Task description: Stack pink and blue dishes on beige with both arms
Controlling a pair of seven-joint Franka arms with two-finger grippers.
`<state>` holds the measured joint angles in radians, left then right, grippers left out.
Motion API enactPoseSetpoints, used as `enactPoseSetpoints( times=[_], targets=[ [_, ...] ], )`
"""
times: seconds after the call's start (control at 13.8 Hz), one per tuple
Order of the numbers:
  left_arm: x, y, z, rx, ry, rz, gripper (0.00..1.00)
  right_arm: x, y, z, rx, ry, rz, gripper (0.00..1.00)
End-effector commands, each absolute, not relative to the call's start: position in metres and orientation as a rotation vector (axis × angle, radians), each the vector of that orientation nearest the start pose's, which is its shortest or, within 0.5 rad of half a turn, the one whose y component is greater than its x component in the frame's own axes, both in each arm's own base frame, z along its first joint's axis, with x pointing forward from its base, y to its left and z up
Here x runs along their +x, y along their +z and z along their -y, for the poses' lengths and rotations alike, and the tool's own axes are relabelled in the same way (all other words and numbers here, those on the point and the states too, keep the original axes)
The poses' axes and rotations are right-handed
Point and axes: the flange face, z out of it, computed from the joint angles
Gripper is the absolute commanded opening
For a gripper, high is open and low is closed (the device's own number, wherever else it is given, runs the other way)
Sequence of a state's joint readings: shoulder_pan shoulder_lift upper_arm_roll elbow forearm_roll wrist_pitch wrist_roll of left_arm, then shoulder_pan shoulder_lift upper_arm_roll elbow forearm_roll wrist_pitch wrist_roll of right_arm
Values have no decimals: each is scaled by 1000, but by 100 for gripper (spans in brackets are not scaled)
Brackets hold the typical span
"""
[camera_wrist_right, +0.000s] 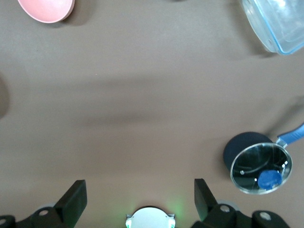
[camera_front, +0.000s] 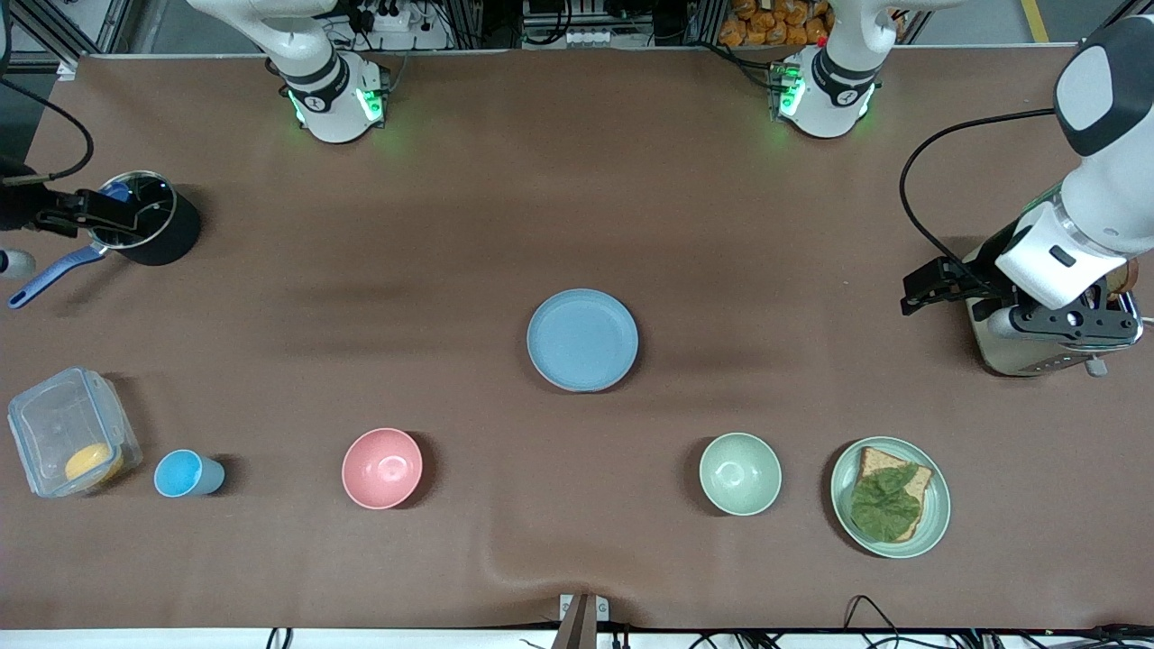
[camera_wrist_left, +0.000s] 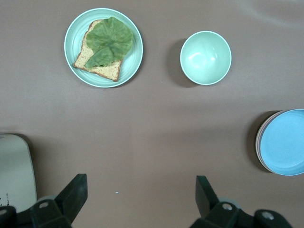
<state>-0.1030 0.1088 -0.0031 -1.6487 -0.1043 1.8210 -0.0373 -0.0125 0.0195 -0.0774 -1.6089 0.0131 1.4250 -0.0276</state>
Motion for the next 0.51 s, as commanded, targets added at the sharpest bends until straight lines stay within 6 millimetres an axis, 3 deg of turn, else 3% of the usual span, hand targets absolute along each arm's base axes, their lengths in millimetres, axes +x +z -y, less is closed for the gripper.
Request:
enactPoseSetpoints(
  times=[0.0,0.44],
  targets=[
    [599,554,66,-3253,-64,-33,100,539,589,45,-3146,314,-140,100],
    [598,565,66,-3198,-69,-52,100,547,600,37,-3155,239,-104,100]
  ],
)
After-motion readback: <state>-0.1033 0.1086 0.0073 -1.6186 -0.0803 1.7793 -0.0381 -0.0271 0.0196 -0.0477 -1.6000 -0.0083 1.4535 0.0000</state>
